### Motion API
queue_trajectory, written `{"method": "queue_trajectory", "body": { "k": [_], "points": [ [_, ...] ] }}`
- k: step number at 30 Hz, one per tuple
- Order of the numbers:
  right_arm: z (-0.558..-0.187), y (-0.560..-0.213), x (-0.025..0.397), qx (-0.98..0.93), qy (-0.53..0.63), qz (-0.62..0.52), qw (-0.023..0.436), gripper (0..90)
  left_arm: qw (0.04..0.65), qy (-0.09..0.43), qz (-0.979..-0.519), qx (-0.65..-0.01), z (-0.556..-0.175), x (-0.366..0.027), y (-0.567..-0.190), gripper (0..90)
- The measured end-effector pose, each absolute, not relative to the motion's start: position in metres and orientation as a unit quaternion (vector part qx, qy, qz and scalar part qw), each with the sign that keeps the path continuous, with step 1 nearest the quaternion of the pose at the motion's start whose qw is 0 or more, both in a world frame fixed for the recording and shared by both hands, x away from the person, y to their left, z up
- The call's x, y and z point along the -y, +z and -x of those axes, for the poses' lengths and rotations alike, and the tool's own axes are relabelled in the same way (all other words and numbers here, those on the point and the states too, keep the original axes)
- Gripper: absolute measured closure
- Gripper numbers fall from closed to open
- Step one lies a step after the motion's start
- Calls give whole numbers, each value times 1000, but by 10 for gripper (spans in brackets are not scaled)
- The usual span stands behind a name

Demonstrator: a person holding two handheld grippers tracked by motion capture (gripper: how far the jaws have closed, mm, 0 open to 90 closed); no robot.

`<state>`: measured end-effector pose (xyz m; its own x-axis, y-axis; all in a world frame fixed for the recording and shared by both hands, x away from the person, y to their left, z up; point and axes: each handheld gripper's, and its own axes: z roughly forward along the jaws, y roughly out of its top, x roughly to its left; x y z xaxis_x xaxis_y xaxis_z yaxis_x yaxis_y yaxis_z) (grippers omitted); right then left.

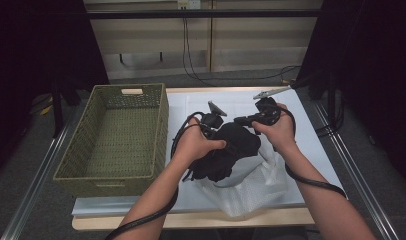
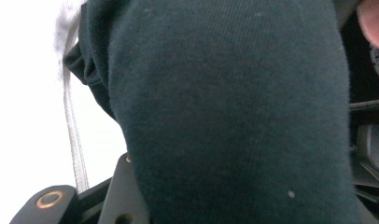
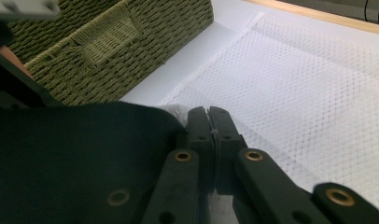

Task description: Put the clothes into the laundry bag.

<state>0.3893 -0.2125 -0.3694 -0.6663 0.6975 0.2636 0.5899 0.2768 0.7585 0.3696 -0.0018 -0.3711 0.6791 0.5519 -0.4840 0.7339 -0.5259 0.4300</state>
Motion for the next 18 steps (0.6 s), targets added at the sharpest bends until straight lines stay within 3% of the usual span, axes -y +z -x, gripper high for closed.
{"method": "queue_trajectory", "body": {
  "k": [18],
  "points": [
    [-389,-364,216,-790,457,-405,56,893,278,-95,-856,-424,-380,-12,-386,596]
  ]
}}
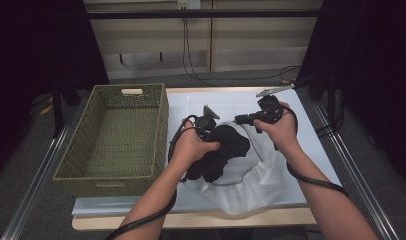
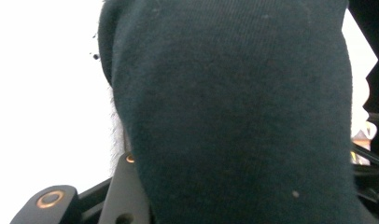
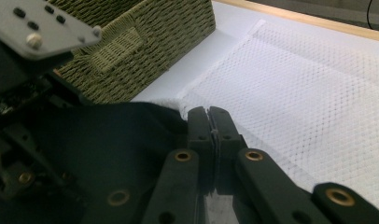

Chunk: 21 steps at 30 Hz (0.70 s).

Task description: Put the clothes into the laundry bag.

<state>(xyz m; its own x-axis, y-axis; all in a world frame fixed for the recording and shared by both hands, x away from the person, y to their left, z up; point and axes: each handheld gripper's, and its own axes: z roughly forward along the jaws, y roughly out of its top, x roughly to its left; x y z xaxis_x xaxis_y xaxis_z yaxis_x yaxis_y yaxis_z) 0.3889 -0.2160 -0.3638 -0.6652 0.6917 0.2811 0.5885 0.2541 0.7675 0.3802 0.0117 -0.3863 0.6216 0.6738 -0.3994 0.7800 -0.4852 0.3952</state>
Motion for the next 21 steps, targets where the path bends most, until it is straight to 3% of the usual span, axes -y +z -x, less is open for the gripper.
{"method": "queue_trajectory", "body": {
  "k": [9,21],
  "points": [
    [-390,-361,213,-789,463,-400,54,894,284,-56,-846,-448,-396,-24,-373,597],
    [-390,-363,208,-792,458,-399,55,894,292,-90,-848,-433,-377,-9,-376,596]
  ]
}}
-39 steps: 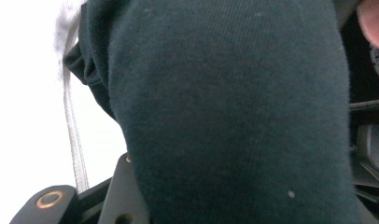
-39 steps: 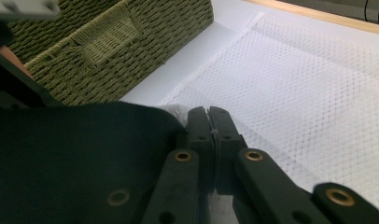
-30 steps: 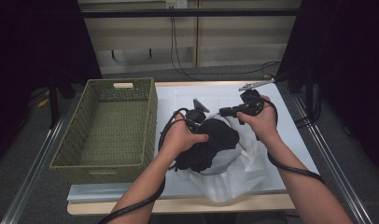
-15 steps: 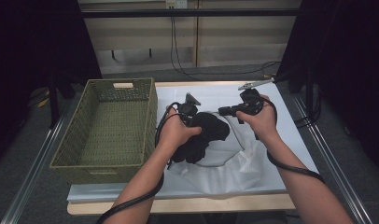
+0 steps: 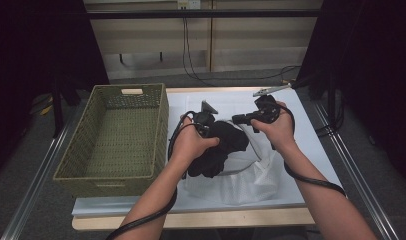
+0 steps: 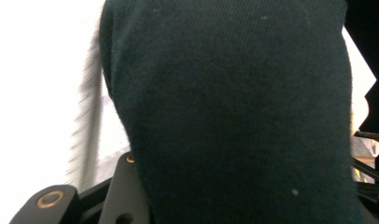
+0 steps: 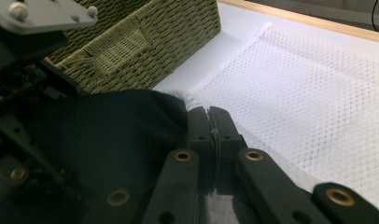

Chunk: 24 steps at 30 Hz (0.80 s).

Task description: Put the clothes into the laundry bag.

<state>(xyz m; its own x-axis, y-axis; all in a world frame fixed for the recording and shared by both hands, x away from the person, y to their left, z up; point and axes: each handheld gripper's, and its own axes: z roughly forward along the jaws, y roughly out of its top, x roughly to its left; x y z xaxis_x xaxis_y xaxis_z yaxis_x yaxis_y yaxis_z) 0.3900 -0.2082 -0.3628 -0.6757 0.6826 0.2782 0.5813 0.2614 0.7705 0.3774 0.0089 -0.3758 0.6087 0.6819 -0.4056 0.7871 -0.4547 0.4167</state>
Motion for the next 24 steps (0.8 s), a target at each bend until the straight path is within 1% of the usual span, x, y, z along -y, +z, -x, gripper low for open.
{"method": "queue_trajectory", "body": {
  "k": [4,9,13,16,18,22,23,24],
  "points": [
    [-390,-364,205,-793,458,-398,52,894,296,-106,-850,-422,-374,-3,-377,595],
    [-389,-364,203,-794,459,-395,51,894,306,-119,-844,-424,-373,3,-384,594],
    [-389,-365,204,-794,459,-397,50,894,303,-108,-842,-432,-373,4,-387,594],
    [-389,-365,204,-794,458,-397,49,894,309,-114,-837,-438,-377,1,-391,593],
    [-388,-365,204,-794,458,-397,51,894,307,-101,-836,-443,-378,-2,-393,593],
    [-388,-365,204,-793,460,-396,49,894,314,-93,-824,-462,-381,-5,-396,592],
    [-387,-365,204,-793,460,-396,49,894,310,-92,-829,-456,-383,-8,-397,592],
    [-387,-366,204,-793,461,-395,48,894,316,-93,-820,-468,-383,-8,-398,591]
  ]
}}
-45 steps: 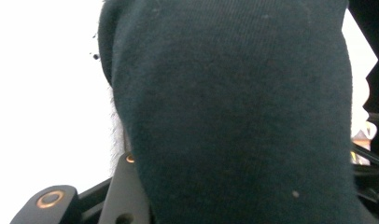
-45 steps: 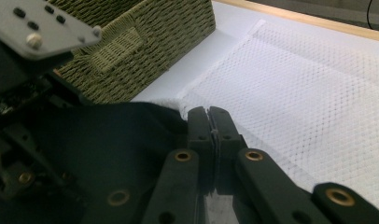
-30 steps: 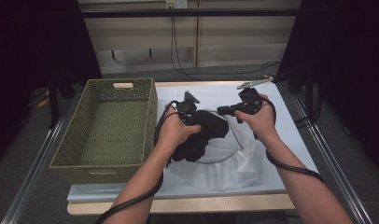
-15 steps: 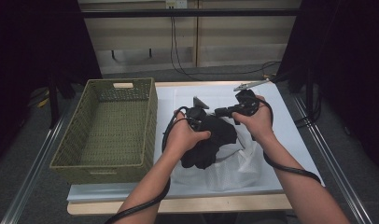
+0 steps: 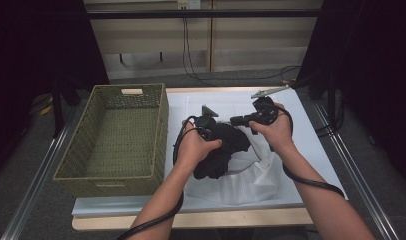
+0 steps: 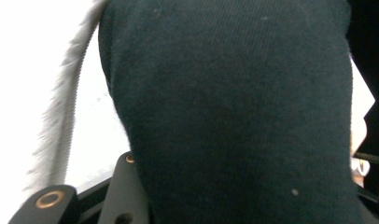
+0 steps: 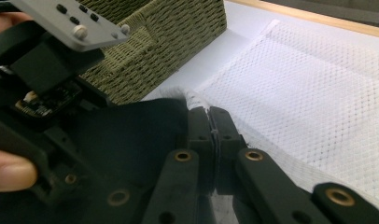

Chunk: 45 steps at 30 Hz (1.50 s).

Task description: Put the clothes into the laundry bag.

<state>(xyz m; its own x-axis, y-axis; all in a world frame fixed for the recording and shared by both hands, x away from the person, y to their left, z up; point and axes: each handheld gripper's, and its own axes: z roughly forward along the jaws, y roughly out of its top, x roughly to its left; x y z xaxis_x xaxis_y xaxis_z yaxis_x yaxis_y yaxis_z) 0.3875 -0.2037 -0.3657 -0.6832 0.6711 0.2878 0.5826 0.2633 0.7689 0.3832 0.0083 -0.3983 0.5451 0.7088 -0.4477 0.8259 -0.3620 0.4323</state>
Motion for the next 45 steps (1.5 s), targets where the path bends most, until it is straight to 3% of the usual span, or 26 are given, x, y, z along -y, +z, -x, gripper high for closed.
{"method": "queue_trajectory", "body": {
  "k": [8,12,26,38,42,43,44,45],
  "points": [
    [-388,-369,201,-793,459,-397,47,893,329,-96,-800,-493,-383,-8,-401,589],
    [-389,-369,199,-794,459,-396,47,893,316,-105,-820,-465,-379,-7,-398,588],
    [-389,-371,195,-794,458,-396,42,893,317,-106,-818,-467,-373,5,-400,586],
    [-387,-367,195,-791,467,-393,42,894,316,-63,-808,-493,-382,-3,-409,584],
    [-387,-366,194,-792,468,-390,41,894,336,-65,-789,-509,-381,2,-415,578],
    [-387,-366,193,-793,467,-390,40,893,327,-67,-805,-490,-382,0,-415,576],
    [-387,-365,193,-793,467,-389,40,894,341,-69,-786,-511,-380,4,-417,576],
    [-387,-365,194,-793,467,-389,40,894,335,-74,-799,-494,-381,3,-417,576]
  ]
}}
